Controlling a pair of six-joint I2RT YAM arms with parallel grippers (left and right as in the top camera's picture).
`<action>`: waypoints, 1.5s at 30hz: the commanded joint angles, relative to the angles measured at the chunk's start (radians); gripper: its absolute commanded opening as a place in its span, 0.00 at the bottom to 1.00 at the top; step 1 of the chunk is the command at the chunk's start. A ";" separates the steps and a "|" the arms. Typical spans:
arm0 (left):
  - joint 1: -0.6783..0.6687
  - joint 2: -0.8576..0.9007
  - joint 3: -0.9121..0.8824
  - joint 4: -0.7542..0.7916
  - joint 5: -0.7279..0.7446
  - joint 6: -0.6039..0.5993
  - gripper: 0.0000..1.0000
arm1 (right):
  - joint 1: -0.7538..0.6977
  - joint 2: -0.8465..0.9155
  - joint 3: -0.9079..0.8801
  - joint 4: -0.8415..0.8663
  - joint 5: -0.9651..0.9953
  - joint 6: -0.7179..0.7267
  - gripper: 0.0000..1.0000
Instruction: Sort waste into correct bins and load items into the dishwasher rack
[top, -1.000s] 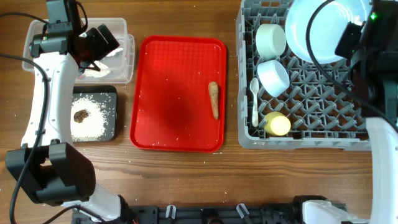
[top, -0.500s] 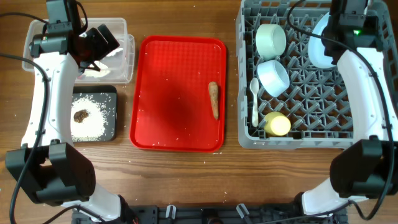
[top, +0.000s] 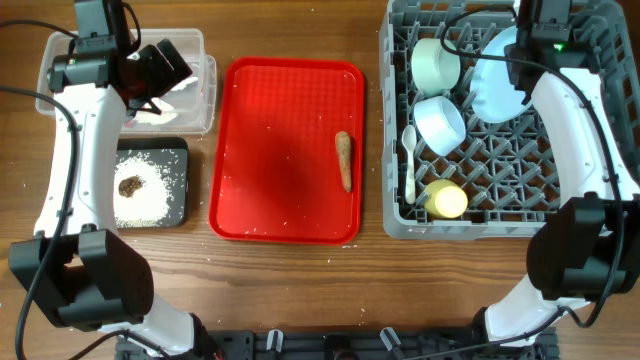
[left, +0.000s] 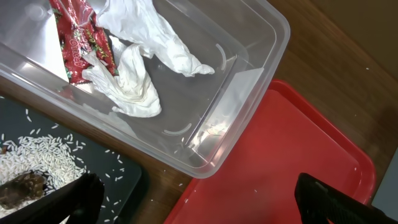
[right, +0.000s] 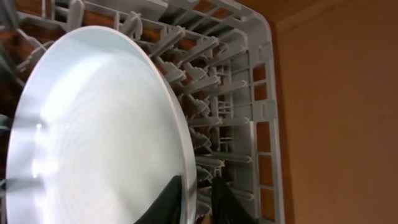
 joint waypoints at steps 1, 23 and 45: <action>0.004 -0.003 0.007 0.002 -0.010 -0.002 1.00 | 0.001 0.023 -0.004 0.002 -0.076 0.031 0.20; 0.004 -0.003 0.007 0.002 -0.010 -0.002 1.00 | 0.240 -0.256 0.008 -0.236 -0.816 0.639 1.00; -0.016 0.001 0.005 -0.080 0.135 0.023 0.99 | 0.306 -0.317 -0.001 -0.369 -0.511 0.811 1.00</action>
